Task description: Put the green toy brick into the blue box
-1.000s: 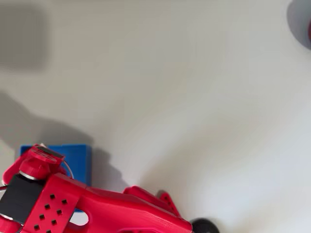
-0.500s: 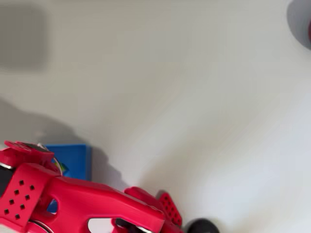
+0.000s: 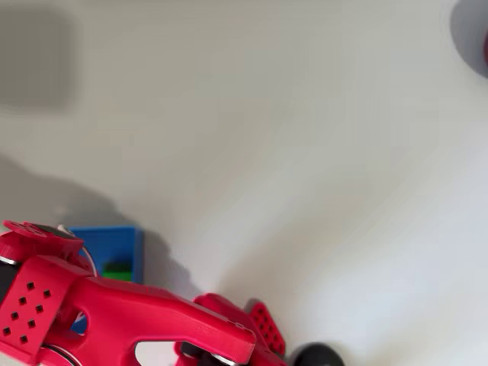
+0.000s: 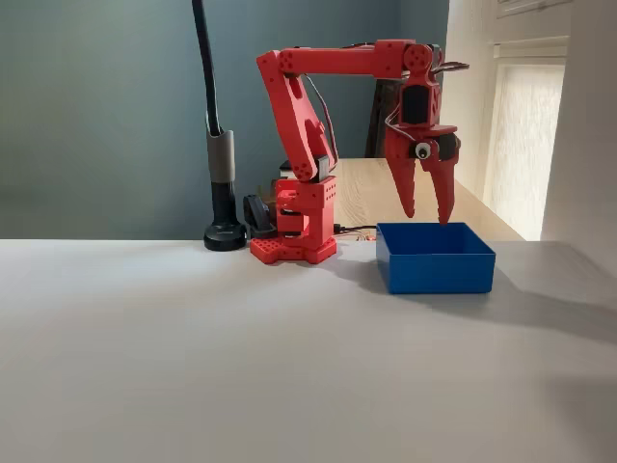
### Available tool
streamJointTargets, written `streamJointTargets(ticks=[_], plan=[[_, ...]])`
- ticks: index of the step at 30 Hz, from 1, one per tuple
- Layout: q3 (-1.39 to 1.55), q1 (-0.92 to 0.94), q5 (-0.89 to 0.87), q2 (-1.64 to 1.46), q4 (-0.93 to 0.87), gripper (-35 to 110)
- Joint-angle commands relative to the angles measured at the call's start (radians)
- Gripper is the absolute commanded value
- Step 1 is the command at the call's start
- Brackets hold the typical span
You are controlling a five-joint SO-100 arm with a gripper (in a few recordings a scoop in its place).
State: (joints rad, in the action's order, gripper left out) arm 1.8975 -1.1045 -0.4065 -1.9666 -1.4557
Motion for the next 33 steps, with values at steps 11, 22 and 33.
streamJointTargets(ticks=[11, 22, 33], plan=[[-0.204, 0.403, 0.075, -0.008, -0.002, 0], [-0.127, 0.876, 0.304, -0.021, 0.247, 0], [0.172, 1.040, 0.350, -0.114, 0.460, 0]])
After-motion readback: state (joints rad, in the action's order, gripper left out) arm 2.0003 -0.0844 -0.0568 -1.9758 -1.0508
